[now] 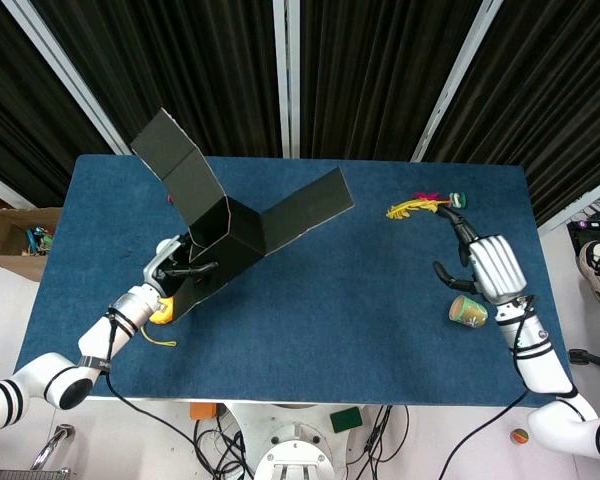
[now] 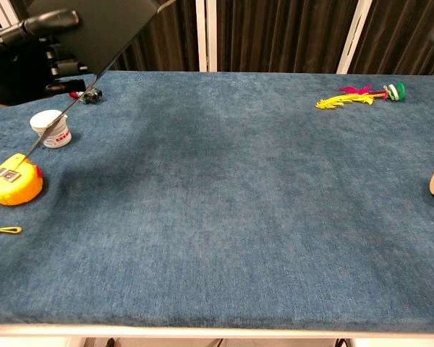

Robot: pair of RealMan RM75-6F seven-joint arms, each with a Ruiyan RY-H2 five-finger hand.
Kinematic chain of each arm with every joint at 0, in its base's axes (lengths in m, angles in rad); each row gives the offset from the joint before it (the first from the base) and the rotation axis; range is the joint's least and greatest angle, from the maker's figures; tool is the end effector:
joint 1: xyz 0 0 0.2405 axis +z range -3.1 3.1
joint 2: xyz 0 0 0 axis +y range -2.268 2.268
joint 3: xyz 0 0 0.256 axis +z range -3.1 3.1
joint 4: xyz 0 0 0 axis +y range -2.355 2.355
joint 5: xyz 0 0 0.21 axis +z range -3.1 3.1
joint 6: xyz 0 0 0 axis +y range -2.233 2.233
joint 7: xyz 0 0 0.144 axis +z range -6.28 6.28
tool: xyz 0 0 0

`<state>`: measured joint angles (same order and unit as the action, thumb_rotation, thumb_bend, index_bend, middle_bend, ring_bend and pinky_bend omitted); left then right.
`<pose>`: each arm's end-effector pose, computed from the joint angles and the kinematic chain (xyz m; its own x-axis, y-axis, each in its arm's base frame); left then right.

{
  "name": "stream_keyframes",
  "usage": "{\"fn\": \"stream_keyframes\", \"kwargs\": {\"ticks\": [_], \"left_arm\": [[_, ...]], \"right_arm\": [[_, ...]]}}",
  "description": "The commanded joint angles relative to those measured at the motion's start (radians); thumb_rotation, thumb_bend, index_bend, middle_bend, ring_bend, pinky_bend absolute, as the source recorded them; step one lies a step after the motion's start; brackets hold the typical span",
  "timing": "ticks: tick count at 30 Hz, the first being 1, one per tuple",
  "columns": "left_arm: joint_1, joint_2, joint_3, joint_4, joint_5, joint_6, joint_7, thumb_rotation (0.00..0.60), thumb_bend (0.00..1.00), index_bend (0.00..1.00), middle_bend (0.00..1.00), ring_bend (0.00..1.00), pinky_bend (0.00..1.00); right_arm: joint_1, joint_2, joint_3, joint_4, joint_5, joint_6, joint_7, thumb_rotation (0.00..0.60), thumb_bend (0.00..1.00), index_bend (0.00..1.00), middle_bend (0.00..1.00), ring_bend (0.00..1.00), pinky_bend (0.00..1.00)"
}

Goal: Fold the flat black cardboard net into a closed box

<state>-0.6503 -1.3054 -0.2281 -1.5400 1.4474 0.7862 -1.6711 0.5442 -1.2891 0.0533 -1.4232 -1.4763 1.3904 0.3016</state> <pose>-0.1699 0.3414 0.0430 -0.8784 0.4439 0.1769 0.3576 0.3652 0.8595 -0.2236 -0.3143 0.1103 0.1402 -0.0208 0.9899 -0.9113 -0.3937 0.1207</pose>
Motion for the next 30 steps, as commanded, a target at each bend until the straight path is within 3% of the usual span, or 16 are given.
{"fn": "stream_keyframes", "kwargs": {"ticks": [1, 7, 16, 30], "left_arm": [[-0.022, -0.010, 0.000, -0.001, 0.024, 0.000, -0.018, 0.600, 0.00, 0.30, 0.33, 0.51, 0.87], [-0.069, -0.041, 0.007, 0.012, 0.046, -0.014, -0.005, 0.600, 0.00, 0.30, 0.33, 0.51, 0.87], [-0.107, -0.065, 0.051, 0.029, 0.086, -0.010, 0.058, 0.598, 0.00, 0.29, 0.32, 0.51, 0.87], [-0.138, -0.084, 0.105, 0.067, 0.079, -0.015, 0.173, 0.593, 0.00, 0.29, 0.32, 0.51, 0.87]], "right_arm": [[0.044, -0.051, -0.015, 0.013, -0.055, -0.090, 0.031, 0.600, 0.35, 0.09, 0.21, 0.72, 1.00], [0.140, -0.146, 0.044, 0.000, -0.120, -0.141, -0.037, 0.600, 0.33, 0.12, 0.21, 0.72, 1.00], [0.227, -0.252, 0.145, 0.022, -0.160, -0.117, -0.228, 0.600, 0.19, 0.22, 0.26, 0.75, 1.00], [0.304, -0.316, 0.150, 0.123, -0.276, -0.080, -0.389, 0.600, 0.18, 0.36, 0.35, 0.76, 1.00]]}}
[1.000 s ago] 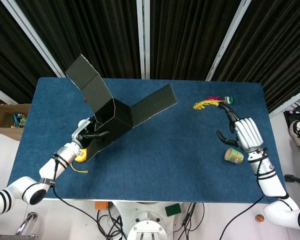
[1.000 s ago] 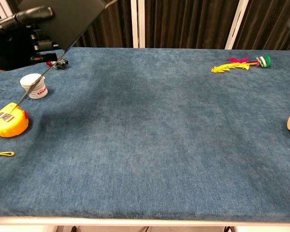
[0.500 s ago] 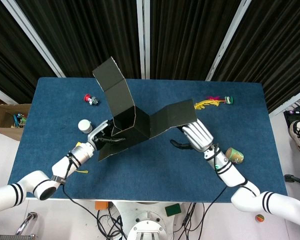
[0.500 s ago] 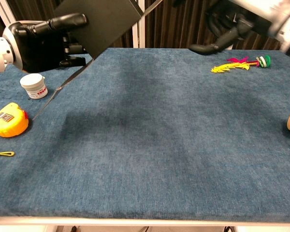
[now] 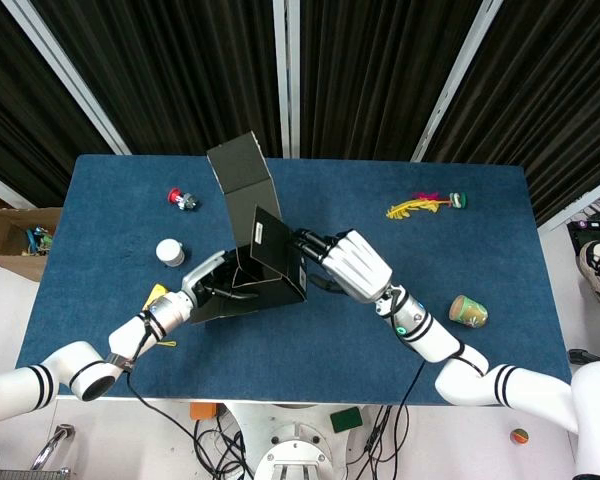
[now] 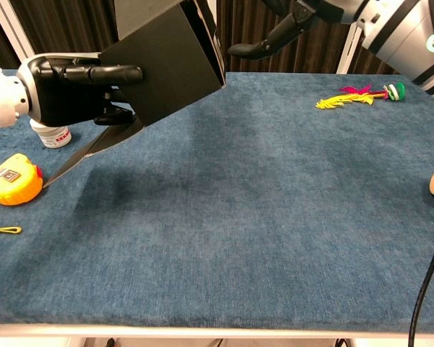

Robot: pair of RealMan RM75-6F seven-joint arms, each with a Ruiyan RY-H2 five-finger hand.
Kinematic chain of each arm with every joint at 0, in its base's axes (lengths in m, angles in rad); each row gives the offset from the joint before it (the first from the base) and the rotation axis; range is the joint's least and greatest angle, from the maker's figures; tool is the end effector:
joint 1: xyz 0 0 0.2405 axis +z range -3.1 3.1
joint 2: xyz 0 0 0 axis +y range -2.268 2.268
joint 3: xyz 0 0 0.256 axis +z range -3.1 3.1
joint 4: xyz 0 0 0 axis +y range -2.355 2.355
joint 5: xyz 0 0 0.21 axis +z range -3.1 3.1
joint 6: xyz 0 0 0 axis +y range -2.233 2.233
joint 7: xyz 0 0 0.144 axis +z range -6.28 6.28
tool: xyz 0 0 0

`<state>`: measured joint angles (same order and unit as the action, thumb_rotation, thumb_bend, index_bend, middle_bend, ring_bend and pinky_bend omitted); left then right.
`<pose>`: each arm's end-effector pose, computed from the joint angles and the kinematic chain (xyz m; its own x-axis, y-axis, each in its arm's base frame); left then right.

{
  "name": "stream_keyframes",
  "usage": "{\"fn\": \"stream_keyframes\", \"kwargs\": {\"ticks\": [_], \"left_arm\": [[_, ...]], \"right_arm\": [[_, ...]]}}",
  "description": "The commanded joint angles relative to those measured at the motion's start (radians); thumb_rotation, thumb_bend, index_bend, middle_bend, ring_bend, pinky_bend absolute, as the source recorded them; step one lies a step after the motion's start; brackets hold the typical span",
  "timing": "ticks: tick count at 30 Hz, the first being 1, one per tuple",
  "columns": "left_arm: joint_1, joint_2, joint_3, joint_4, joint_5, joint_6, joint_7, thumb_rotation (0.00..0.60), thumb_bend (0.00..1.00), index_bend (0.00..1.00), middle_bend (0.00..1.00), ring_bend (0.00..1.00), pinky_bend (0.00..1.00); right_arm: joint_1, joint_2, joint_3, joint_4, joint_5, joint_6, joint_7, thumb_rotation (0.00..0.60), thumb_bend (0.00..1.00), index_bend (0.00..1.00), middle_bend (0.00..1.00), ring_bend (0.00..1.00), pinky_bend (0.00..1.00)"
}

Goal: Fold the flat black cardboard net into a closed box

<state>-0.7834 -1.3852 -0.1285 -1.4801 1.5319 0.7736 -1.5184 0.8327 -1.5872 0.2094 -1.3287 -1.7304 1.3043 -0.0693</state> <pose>-0.1409 0.3374 0.0028 -0.6867 0.6591 0.3066 0.6013 0.2780 0.7491 -0.0584 -0.3396 0.0236 0.2569 0.2018 0.9451 -0.5527 -0.7715 0.3150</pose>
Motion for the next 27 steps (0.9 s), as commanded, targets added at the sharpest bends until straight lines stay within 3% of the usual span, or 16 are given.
{"fn": "stream_keyframes", "kwargs": {"ticks": [1, 18, 27], "left_arm": [[-0.007, -0.006, 0.009, 0.010, -0.007, -0.003, 0.036, 0.592, 0.00, 0.29, 0.32, 0.51, 0.87], [-0.019, -0.029, 0.036, 0.048, -0.039, -0.011, 0.179, 0.554, 0.00, 0.29, 0.31, 0.50, 0.87], [-0.023, -0.080, 0.051, 0.096, -0.057, -0.013, 0.344, 0.549, 0.00, 0.29, 0.31, 0.50, 0.87]], "right_arm": [[0.022, -0.024, -0.009, 0.042, -0.031, 0.008, -0.025, 0.600, 0.18, 0.37, 0.36, 0.76, 1.00], [0.062, -0.085, -0.054, 0.186, -0.090, 0.043, -0.025, 0.600, 0.13, 0.42, 0.37, 0.77, 1.00], [0.062, -0.094, -0.128, 0.257, -0.125, 0.023, -0.018, 0.600, 0.15, 0.46, 0.39, 0.78, 1.00]]}}
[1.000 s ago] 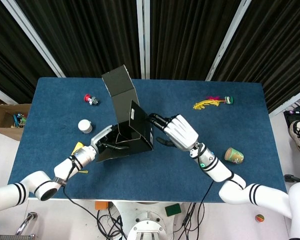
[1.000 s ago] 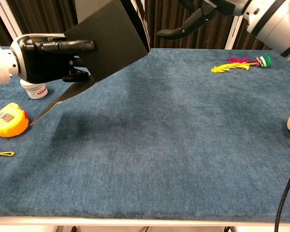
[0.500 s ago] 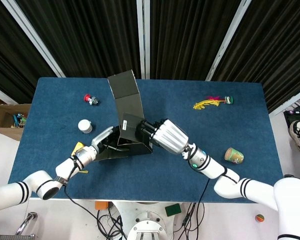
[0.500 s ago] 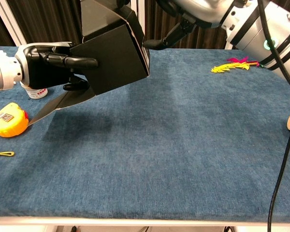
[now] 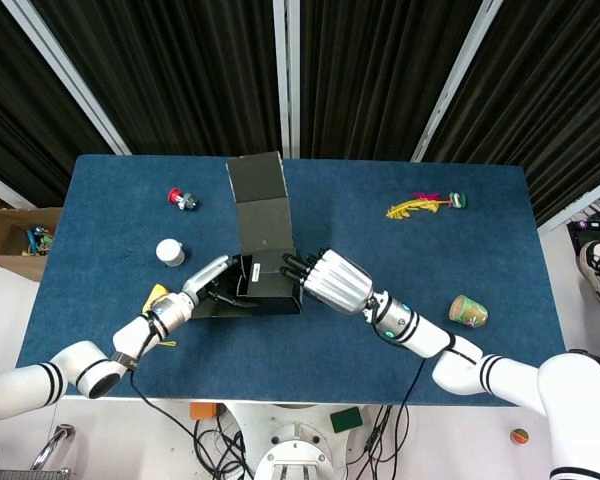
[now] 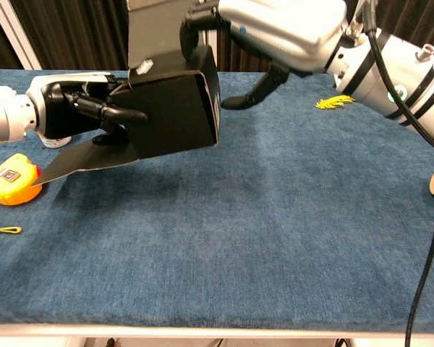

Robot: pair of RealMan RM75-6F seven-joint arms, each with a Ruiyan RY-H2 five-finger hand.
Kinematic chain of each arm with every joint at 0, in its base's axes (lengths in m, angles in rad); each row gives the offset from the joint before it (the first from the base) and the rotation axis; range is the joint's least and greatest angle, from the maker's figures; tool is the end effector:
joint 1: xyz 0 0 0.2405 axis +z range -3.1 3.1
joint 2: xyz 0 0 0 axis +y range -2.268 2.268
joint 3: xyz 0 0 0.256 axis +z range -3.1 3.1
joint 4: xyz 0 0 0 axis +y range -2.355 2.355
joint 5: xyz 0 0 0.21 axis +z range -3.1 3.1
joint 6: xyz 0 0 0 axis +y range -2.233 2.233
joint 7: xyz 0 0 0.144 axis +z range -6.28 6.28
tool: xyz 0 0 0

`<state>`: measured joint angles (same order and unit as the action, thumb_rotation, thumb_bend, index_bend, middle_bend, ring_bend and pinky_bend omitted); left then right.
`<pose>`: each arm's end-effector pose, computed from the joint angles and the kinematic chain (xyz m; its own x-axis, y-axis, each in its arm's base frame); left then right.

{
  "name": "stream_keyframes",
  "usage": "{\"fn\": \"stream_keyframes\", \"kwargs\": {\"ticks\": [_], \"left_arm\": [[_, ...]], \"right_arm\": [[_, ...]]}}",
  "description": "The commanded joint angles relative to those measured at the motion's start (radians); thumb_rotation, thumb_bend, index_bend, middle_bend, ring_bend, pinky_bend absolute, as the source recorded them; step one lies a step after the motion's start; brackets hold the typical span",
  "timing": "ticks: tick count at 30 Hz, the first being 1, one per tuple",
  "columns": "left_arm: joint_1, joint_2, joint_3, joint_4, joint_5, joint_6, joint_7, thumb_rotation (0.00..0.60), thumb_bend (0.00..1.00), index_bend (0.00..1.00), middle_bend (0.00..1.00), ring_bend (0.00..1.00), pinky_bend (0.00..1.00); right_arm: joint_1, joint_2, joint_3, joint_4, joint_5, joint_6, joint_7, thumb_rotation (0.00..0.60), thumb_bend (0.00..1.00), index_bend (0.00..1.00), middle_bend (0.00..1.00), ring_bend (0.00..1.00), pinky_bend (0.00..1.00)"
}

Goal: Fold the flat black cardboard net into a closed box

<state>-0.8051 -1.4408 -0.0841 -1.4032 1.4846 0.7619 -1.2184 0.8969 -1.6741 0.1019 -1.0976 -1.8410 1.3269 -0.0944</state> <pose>-0.1548 0.3408 -0.0149 -0.4874 0.7008 0.5209 0.7974 0.1143 0.5925 -0.0700 -0.3407 -0.0128 0.4049 0.3064 0.8615 -0.3531 -0.8167 0.4564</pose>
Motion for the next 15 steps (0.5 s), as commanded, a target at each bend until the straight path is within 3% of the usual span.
{"fn": "stream_keyframes", "kwargs": {"ticks": [1, 15], "left_arm": [[-0.002, -0.037, 0.009, 0.029, -0.012, -0.003, 0.062, 0.548, 0.00, 0.29, 0.31, 0.50, 0.86], [-0.002, -0.268, 0.042, 0.252, 0.000, 0.020, 0.276, 0.533, 0.00, 0.29, 0.30, 0.50, 0.86]], "right_arm": [[-0.004, -0.017, -0.034, 0.051, -0.025, 0.008, 0.013, 0.600, 0.15, 0.46, 0.39, 0.78, 1.00], [-0.055, -0.226, -0.160, 0.507, -0.103, 0.146, 0.160, 0.600, 0.18, 0.49, 0.40, 0.78, 1.00]]}}
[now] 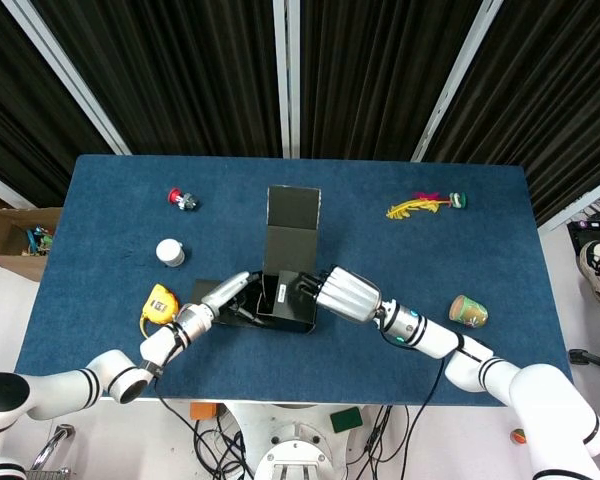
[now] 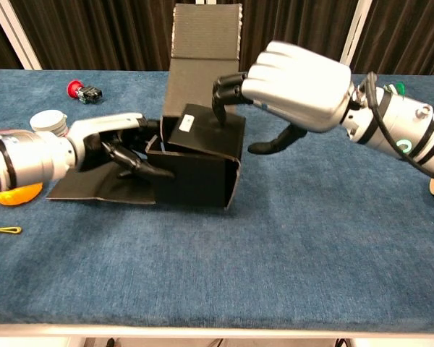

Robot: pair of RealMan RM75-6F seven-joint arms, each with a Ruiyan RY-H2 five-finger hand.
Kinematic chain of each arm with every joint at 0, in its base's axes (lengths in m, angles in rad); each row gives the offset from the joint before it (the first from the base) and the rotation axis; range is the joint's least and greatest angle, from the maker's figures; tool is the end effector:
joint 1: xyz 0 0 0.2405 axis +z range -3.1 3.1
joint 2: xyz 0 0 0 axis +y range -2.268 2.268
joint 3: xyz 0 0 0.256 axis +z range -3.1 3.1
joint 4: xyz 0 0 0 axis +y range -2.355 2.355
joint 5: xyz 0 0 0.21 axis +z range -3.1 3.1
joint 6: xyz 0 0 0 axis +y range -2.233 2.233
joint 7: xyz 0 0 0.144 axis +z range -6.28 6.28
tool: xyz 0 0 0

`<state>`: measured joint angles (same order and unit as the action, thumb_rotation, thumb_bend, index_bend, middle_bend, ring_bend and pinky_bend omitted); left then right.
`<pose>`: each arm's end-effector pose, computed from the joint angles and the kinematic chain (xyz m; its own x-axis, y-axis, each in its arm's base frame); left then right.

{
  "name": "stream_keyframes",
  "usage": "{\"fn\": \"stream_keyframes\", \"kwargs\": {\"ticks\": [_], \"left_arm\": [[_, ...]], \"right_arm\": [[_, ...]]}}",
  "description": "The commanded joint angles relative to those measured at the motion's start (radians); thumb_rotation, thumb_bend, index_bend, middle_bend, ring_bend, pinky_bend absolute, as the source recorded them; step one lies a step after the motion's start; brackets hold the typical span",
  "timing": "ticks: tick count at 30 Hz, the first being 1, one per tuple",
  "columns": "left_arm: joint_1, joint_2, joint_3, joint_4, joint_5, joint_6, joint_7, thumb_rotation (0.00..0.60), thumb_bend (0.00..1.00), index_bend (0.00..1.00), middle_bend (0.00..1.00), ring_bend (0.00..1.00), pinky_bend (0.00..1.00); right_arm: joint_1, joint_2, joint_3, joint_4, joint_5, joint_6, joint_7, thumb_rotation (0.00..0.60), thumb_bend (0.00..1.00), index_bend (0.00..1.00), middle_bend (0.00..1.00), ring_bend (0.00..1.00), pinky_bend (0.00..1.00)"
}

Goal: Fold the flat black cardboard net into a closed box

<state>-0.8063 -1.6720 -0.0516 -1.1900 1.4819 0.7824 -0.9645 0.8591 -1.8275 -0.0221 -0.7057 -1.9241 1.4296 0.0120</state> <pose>-0.1588 0.3328 -0.0773 -0.2810 0.7170 0.6379 0.8936 -0.0470 0.4464 -0.1226 -0.3406 -0.0445 0.5035 0.3546 0.7879 -0.2337 -0.8220 0.5193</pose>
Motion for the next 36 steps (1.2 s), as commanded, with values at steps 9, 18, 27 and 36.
{"fn": "stream_keyframes", "kwargs": {"ticks": [9, 18, 27, 36], "left_arm": [[0.013, -0.085, 0.022, 0.103, 0.004, 0.019, 0.093, 0.520, 0.00, 0.28, 0.29, 0.50, 0.86], [0.008, -0.058, 0.029, 0.070, 0.005, 0.005, 0.165, 0.468, 0.00, 0.22, 0.25, 0.50, 0.85], [0.008, -0.045, 0.027, 0.044, -0.009, -0.014, 0.187, 0.371, 0.00, 0.15, 0.22, 0.50, 0.85], [0.007, -0.036, 0.026, 0.025, -0.012, -0.021, 0.207, 0.313, 0.00, 0.12, 0.19, 0.49, 0.84]], "right_arm": [[-0.016, -0.180, -0.078, 0.320, -0.035, 0.124, 0.131, 0.600, 0.18, 0.50, 0.40, 0.78, 1.00], [-0.008, -0.204, -0.094, 0.368, -0.016, 0.140, 0.159, 0.600, 0.19, 0.51, 0.40, 0.78, 1.00], [-0.008, -0.199, -0.115, 0.367, -0.005, 0.141, 0.159, 0.600, 0.20, 0.51, 0.40, 0.78, 1.00], [-0.001, -0.194, -0.133, 0.361, 0.004, 0.121, 0.161, 0.600, 0.20, 0.52, 0.41, 0.78, 1.00]]}}
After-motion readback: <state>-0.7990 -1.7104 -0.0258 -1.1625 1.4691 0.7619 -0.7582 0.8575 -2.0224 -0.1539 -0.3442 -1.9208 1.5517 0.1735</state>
